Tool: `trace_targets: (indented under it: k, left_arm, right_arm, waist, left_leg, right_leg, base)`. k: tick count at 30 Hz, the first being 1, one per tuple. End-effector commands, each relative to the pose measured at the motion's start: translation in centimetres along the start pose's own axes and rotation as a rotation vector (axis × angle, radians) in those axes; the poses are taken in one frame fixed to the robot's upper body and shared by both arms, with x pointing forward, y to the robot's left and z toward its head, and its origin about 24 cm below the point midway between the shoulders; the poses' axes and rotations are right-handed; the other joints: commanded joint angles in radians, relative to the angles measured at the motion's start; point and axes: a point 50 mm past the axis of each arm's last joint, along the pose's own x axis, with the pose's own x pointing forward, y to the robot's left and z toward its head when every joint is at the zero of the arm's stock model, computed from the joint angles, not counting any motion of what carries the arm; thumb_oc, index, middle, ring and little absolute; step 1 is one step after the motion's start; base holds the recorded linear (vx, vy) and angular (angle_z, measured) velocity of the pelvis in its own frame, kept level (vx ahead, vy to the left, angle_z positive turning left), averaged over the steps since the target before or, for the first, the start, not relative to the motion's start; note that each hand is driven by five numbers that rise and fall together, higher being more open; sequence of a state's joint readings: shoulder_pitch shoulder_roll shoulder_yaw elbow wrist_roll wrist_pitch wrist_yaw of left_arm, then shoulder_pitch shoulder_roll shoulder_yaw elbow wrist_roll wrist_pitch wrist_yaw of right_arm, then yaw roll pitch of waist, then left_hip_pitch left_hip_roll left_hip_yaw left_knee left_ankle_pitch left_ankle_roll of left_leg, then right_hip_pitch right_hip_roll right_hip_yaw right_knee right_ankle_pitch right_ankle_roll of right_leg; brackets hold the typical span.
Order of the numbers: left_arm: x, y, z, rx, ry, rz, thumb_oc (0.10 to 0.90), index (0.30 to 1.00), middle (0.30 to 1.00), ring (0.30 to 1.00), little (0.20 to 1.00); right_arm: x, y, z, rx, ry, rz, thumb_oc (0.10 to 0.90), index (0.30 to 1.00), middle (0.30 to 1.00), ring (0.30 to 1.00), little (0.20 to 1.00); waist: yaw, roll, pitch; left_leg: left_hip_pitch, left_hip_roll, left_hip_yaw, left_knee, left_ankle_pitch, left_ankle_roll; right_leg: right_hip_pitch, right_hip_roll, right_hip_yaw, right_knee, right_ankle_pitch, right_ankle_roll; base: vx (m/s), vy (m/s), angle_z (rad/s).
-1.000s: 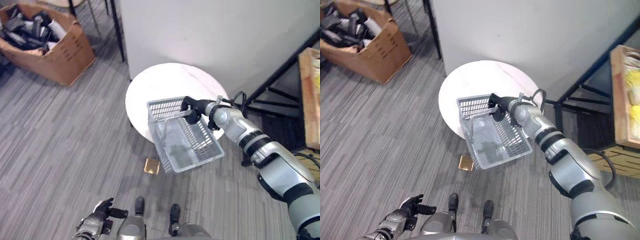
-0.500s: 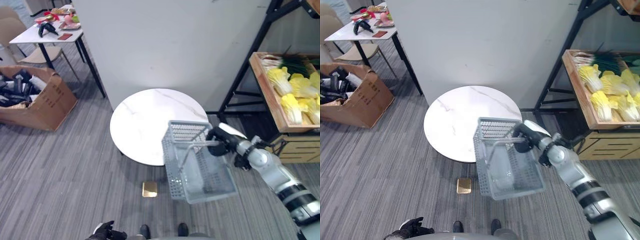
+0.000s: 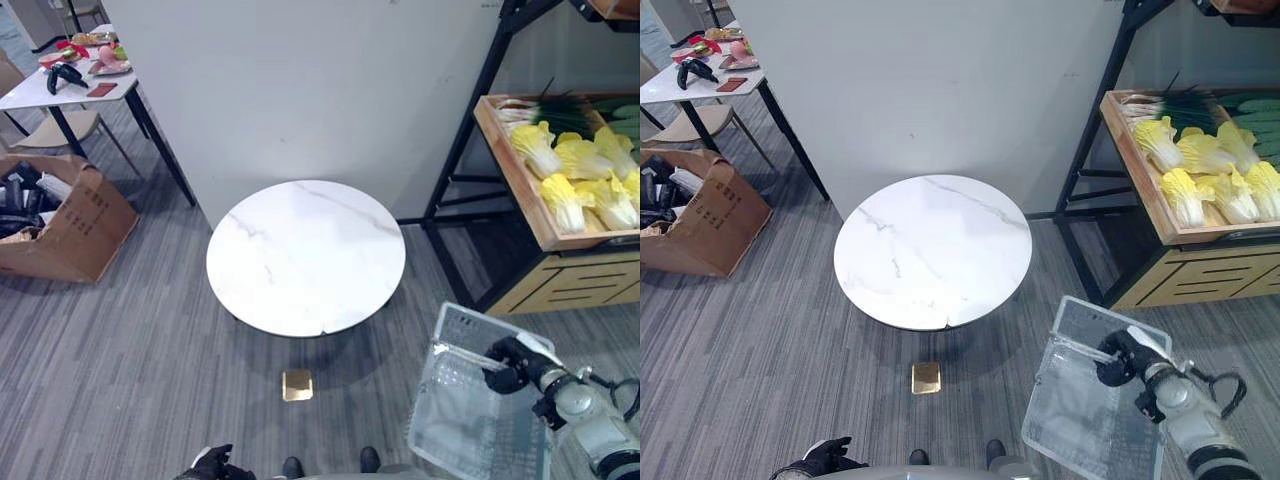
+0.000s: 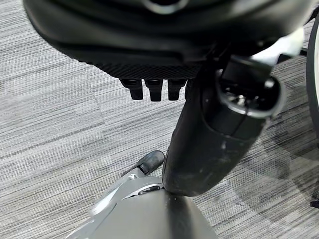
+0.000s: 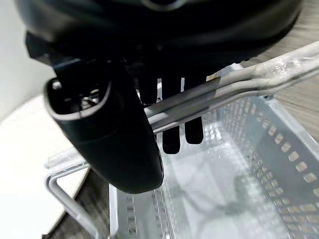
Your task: Get the vegetables into the basket
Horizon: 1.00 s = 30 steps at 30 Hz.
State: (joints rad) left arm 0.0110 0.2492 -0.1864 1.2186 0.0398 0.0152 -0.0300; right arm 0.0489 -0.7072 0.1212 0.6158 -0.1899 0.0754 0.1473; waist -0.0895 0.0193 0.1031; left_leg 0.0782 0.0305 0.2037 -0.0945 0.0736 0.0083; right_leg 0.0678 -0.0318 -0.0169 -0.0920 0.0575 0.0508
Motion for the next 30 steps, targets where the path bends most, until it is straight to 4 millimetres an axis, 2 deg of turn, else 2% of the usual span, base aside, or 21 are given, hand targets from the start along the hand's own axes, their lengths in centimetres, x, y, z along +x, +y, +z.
trace_targets:
  k: [1,2,3,4,7,10,11,21,30]
  left_arm:
    - [0.2,0.3,0.7,0.06,0.01,-0.003,0.9,1.0,1.0,1.0,1.0]
    - [0.2,0.3,0.9,0.059,0.005,-0.002,0.9,1.0,1.0,1.0,1.0]
    - [0.2,0.4,1.0,0.057,0.002,0.003,0.9,1.0,1.0,1.0,1.0]
    - [0.2,0.4,1.0,0.054,0.003,0.007,0.9,1.0,1.0,1.0,1.0]
    - [0.2,0.4,1.0,0.053,0.003,0.01,0.9,1.0,1.0,1.0,1.0]
    - [0.2,0.5,0.6,0.048,0.016,0.015,0.9,1.0,1.0,1.0,1.0]
    - [0.2,0.5,0.6,0.048,0.016,0.015,0.9,1.0,1.0,1.0,1.0]
    - [0.2,1.3,1.0,0.084,-0.012,0.039,0.9,1.0,1.0,1.0,1.0]
    - [0.1,1.7,0.8,0.097,0.005,0.061,0.9,1.0,1.0,1.0,1.0]
  right_arm:
    - [0.4,-5.6,5.9,0.032,-0.223,-0.241,0.4,0.3,0.3,0.3,0.3]
    - [0.9,-4.2,4.8,0.048,-0.17,-0.205,0.4,0.3,0.3,0.3,0.3]
    - [1.0,-3.8,4.4,0.039,-0.152,-0.197,0.4,0.3,0.3,0.3,0.3]
    - [1.2,-2.5,3.8,0.072,-0.129,-0.173,0.4,0.3,0.3,0.3,0.3]
    - [1.2,-1.4,3.0,0.073,-0.102,-0.151,0.4,0.3,0.3,0.3,0.3]
    - [1.5,1.2,1.6,0.113,-0.039,-0.09,0.4,0.3,0.3,0.3,0.3]
    - [1.5,1.2,1.7,0.113,-0.04,-0.09,0.4,0.3,0.3,0.3,0.3]
    - [1.6,5.8,-1.3,0.189,0.11,0.047,0.4,0.3,0.3,0.3,0.3]
    - [1.4,8.2,-0.9,0.215,0.107,0.104,0.4,0.3,0.3,0.3,0.3]
  waist:
    - [0.036,-0.045,-0.02]
    - [0.034,-0.048,-0.019]
    - [0.035,-0.048,-0.019]
    - [0.032,-0.051,-0.018]
    - [0.031,-0.053,-0.016]
    - [0.029,-0.06,-0.011]
    - [0.029,-0.06,-0.011]
    - [0.032,-0.061,0.002]
    - [0.02,-0.065,0.004]
  left_leg:
    - [0.068,-0.034,-0.044,0.007,-0.139,0.007]
    - [0.067,-0.033,-0.044,0.007,-0.139,0.006]
    - [0.067,-0.033,-0.045,0.007,-0.139,0.006]
    - [0.067,-0.033,-0.047,0.007,-0.139,0.005]
    - [0.065,-0.032,-0.05,0.007,-0.139,0.004]
    - [0.061,-0.033,-0.052,0.007,-0.138,0.006]
    - [0.061,-0.033,-0.052,0.007,-0.137,0.006]
    - [0.056,-0.043,-0.047,0.007,-0.142,0.017]
    - [0.068,-0.057,-0.023,0.007,-0.157,0.031]
  right_leg:
    - [0.007,-0.023,-0.026,0.03,-0.055,0.047]
    - [0.008,-0.022,-0.027,0.029,-0.055,0.046]
    - [0.009,-0.022,-0.028,0.028,-0.056,0.046]
    - [0.011,-0.021,-0.029,0.026,-0.055,0.046]
    - [0.012,-0.021,-0.031,0.025,-0.055,0.045]
    - [0.009,-0.022,-0.033,0.027,-0.052,0.046]
    - [0.009,-0.022,-0.033,0.027,-0.052,0.046]
    - [-0.005,-0.03,-0.027,0.036,-0.039,0.058]
    - [-0.015,-0.038,0.0,0.049,-0.028,0.074]
  base:
    - [0.0,0.0,0.0]
    - [0.0,0.0,0.0]
    - [0.0,0.0,0.0]
    - [0.0,0.0,0.0]
    - [0.0,0.0,0.0]
    - [-0.02,0.014,0.03]
    - [0.0,0.0,0.0]
    - [-0.01,0.041,0.0]
    - [0.0,0.059,-0.04]
